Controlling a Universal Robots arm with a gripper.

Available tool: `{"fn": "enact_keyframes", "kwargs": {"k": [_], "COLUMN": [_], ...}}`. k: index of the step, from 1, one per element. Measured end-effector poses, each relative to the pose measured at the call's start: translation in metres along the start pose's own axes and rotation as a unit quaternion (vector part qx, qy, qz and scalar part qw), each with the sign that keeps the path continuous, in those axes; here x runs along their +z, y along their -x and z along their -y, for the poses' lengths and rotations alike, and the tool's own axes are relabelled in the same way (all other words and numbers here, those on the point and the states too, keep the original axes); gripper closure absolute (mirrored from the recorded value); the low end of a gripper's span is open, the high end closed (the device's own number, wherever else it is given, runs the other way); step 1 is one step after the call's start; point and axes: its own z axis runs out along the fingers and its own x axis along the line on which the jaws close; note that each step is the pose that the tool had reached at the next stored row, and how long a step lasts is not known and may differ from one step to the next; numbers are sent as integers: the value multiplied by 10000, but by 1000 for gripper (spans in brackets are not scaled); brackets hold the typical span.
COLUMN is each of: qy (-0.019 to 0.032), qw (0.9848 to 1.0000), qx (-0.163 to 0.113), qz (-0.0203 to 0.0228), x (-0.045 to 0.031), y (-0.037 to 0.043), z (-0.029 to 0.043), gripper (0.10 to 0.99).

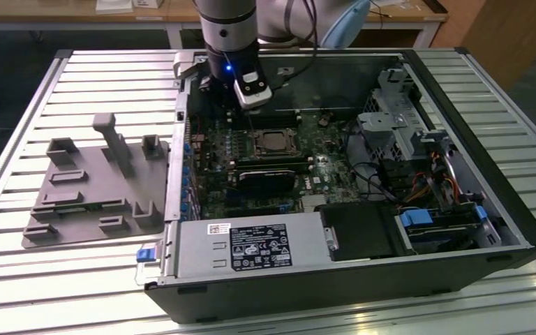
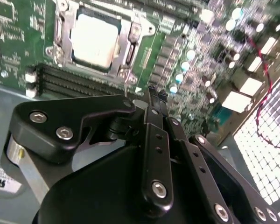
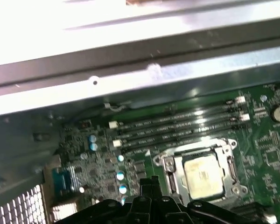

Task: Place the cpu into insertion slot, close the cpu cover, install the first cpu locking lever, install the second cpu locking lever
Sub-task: 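Install the first cpu locking lever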

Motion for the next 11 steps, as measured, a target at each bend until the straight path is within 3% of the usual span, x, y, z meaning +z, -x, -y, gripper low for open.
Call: {"fn": "enact_keyframes", "kwargs": {"k": [11], "qy": [597], "qw": [9981], "qx": [45], "qz": [-129], "x": [-3], "y": [-38], "z": [8], "gripper": [984]}}
